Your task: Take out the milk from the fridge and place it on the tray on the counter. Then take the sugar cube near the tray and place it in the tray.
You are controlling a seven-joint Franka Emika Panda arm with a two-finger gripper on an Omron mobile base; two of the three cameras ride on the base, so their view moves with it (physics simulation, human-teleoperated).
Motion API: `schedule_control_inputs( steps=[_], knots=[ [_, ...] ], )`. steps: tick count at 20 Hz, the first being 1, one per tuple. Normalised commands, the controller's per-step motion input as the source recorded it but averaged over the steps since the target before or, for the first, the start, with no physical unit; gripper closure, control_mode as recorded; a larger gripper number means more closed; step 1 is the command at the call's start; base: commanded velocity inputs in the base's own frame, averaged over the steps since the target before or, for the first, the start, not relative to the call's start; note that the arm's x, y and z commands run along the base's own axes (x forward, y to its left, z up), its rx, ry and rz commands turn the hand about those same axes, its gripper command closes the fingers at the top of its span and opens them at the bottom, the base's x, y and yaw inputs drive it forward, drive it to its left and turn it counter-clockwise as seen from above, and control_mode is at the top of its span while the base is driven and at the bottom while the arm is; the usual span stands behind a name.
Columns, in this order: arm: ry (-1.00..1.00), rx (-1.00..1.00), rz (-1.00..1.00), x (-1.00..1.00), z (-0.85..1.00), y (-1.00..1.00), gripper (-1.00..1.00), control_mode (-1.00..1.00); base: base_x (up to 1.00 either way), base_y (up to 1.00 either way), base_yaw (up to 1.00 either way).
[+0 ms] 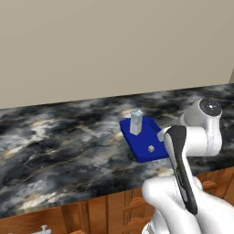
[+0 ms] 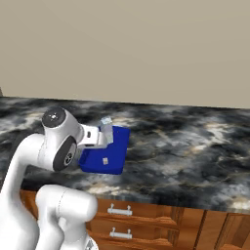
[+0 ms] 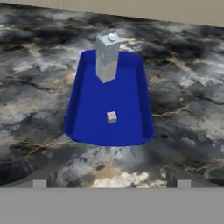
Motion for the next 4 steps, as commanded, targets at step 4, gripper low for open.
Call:
schedule_control_inputs(
  steps=[4],
  knots=[
    [-0.11, 0.13, -0.09, -1.00, 0.91, 0.00, -1.00, -1.00, 0.00, 0.00, 0.00]
  ],
)
